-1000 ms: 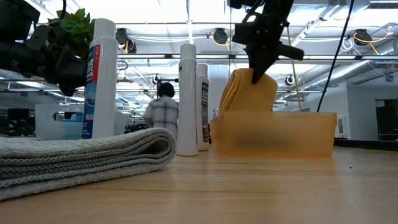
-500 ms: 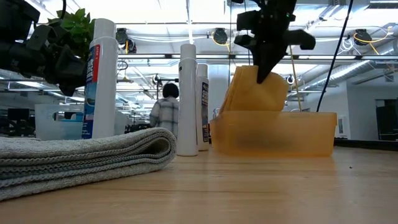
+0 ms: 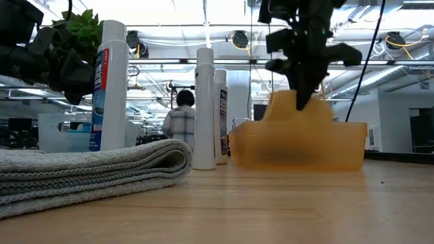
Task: Pick & Place Kitchen Items
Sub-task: Put the orange microfiber cloth into the orange bin
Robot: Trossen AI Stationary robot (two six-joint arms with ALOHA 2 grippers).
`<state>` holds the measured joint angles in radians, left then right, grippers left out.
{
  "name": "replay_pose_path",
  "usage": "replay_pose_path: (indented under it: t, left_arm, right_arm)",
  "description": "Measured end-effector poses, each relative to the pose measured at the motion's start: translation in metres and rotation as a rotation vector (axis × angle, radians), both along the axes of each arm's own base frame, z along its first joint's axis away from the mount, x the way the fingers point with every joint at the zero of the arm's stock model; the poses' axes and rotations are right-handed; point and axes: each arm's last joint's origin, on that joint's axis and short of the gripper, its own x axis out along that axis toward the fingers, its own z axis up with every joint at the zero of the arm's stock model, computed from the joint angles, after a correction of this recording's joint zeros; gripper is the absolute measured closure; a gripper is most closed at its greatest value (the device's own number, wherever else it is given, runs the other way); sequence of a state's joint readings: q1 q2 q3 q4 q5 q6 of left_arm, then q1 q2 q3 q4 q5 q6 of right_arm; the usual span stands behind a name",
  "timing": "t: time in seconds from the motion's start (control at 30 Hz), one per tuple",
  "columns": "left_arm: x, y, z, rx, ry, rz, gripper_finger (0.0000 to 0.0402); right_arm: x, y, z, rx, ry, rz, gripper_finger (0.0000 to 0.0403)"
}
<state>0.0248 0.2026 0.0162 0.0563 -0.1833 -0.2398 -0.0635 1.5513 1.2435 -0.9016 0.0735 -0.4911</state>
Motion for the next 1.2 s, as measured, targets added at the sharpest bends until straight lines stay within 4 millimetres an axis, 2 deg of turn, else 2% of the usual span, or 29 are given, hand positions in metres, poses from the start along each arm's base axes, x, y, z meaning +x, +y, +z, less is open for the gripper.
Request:
replay_pose_path:
  t: [0.4,0.57,0.83,1.03,1.2]
  left_arm:
    - [0.000,0.000,0.000,0.000,0.000,0.000,0.0293]
    - [0.000,0.000,0.000,0.000,0.000,0.000,0.0293]
    - [0.000,0.000,0.000,0.000,0.000,0.000,0.0293]
    - [0.000,0.000,0.000,0.000,0.000,0.000,0.0293]
    - [0.000,0.000,0.000,0.000,0.000,0.000,0.0293]
  right_arm:
    - [-0.005,0.001,-0.041,0.030,-0.042,-0.008,0.0398]
    - [-0.005,0.002,-0.042,0.086,-0.064,-0.122,0.0381]
    - [-0.003,0.009,-0.041,0.363,-0.072,-0.119,0.0375]
    - [0.000,0.009,-0.039,0.390,-0.097,-0.197,0.0381]
    - [0.002,0.009,-0.038,0.393,-0.125,-0.191,0.0362]
